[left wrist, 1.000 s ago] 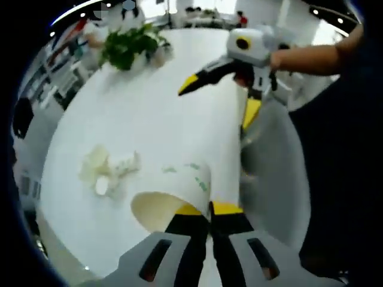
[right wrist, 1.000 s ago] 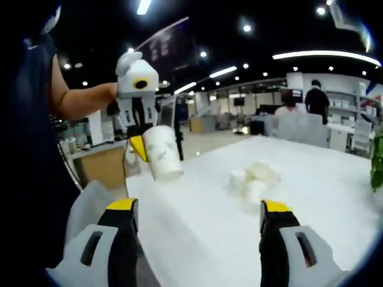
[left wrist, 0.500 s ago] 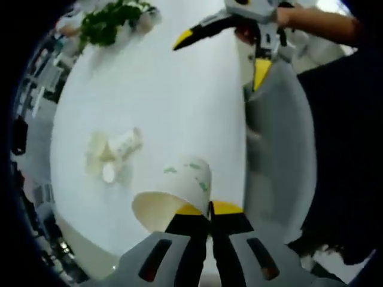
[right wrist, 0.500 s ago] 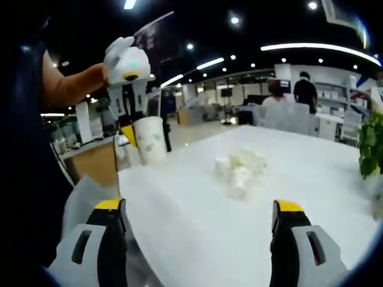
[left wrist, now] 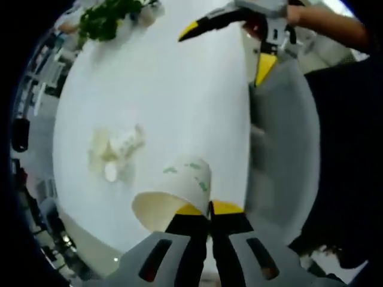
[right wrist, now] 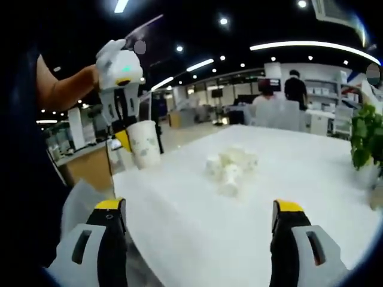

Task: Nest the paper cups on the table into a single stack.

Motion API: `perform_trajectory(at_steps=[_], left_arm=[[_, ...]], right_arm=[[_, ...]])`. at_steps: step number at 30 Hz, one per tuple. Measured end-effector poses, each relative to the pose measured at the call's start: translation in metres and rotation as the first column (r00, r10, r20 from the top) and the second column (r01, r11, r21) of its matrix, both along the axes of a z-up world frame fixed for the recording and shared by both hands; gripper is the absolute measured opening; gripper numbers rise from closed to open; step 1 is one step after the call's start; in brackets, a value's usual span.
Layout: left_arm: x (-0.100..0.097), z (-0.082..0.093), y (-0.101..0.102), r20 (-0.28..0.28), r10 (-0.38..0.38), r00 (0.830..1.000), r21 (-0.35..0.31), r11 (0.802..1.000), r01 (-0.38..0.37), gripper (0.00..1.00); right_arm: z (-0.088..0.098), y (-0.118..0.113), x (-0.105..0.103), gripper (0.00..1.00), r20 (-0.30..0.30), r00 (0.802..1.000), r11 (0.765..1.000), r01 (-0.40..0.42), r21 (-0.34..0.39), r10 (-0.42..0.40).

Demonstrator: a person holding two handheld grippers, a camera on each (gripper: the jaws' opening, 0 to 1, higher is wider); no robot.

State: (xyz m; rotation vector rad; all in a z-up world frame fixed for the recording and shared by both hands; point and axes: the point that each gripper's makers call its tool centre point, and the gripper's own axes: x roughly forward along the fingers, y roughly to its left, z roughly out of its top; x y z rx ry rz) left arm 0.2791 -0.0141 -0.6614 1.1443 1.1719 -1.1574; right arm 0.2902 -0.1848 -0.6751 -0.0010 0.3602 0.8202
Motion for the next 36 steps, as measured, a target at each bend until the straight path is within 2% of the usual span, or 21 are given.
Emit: perform_trajectory(at_steps=[6,12,14,19,31,36], left_arm=[[-0.002,-0.012,0.002,-0.003,-0.002,1.0,0.018,1.0,0.003,0.0],[0.001,-0.021,0.003,0.015,-0.007,1.0,0.03,1.0,0.007,0.0],[0.005,-0.026,0.006,0.036,-0.015,0.999,0.052,0.999,0.013,0.0],[0.005,-0.035,0.006,0.04,-0.029,0.999,0.071,0.997,0.026,0.0],[0.002,-0.059,-0.01,0.042,0.005,0.999,0.083,0.997,-0.009,0.0],[-0.001,-0.07,-0.011,0.051,-0.002,0.999,0.112,0.994,-0.004,0.0]], right_arm=[[-0.001,-0.003,0.0,1.0,-0.004,1.0,1.0,0.007,-0.001,-0.007],[0.0,-0.004,-0.001,1.0,0.002,1.0,1.0,0.018,-0.002,-0.018],[-0.001,-0.004,-0.002,1.0,0.002,1.0,1.0,0.02,-0.007,-0.02],[-0.003,-0.006,-0.002,1.0,-0.001,1.0,1.0,0.03,-0.006,-0.03],[-0.007,-0.006,-0.003,1.0,-0.012,0.999,0.999,0.045,-0.006,-0.046],[-0.01,-0.007,-0.005,1.0,-0.012,0.999,0.999,0.04,-0.019,-0.04]])
